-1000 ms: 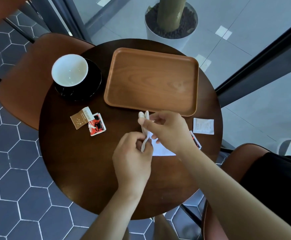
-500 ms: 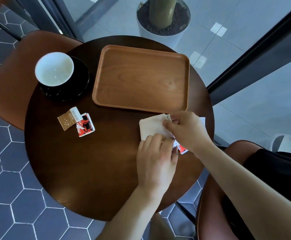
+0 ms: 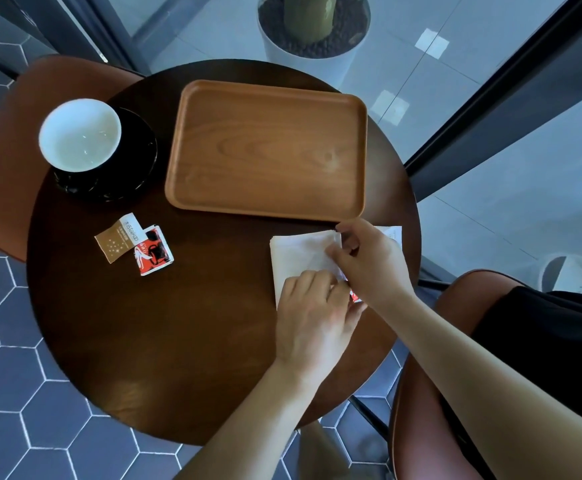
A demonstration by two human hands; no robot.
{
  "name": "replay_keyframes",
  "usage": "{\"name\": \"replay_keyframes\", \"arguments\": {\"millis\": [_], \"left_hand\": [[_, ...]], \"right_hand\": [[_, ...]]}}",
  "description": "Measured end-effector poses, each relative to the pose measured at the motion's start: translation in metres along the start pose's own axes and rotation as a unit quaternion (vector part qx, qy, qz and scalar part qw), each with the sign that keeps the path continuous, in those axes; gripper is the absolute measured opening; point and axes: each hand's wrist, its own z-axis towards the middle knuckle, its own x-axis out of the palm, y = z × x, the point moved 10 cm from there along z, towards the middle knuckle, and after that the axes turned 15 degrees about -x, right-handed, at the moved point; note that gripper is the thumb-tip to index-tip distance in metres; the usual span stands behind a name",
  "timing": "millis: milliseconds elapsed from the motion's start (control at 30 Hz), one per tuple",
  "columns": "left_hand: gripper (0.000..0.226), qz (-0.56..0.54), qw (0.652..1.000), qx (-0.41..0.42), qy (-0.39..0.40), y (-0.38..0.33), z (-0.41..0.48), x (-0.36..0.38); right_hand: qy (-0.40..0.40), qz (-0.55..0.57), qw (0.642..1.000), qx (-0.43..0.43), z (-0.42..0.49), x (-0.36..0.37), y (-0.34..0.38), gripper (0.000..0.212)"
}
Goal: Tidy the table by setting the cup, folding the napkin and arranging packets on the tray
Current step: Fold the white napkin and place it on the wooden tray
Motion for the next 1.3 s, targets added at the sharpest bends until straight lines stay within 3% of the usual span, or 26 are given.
{"name": "replay_keyframes", "arguments": {"millis": [133,200,367,467,733,1167,1300], "left_hand": [[0.013,-0.053,0.998,0.011,-0.032,0.009,-0.003,-0.011],[0.020,-0.022,0.999,-0.014,-0.044,0.024,0.003,-0.012],[0.072,0.119,0.987,-0.060,0.085,0.058,0.019,0.025],[0.080,0.155,0.980,-0.057,0.109,0.069,0.019,0.041],[0.085,0.180,0.978,-0.049,0.091,0.066,0.019,0.039],[0.086,0.157,0.981,-0.056,0.096,0.055,0.014,0.028],[0.075,0.082,0.981,-0.170,0.038,0.071,-0.005,-0.001]], "right_hand": [[-0.006,-0.041,0.998,-0.048,0.001,-0.003,0.006,0.028],[-0.017,-0.059,0.995,-0.083,0.001,-0.007,0.011,0.035],[-0.022,-0.122,0.960,-0.250,-0.002,-0.003,0.039,0.033],[-0.001,-0.176,0.935,-0.307,-0.005,0.007,0.038,0.032],[0.030,-0.274,0.898,-0.344,-0.010,0.017,0.032,0.041],[0.034,-0.289,0.896,-0.336,-0.008,0.017,0.037,0.038],[0.042,-0.286,0.900,-0.327,-0.004,0.017,0.038,0.036]]}}
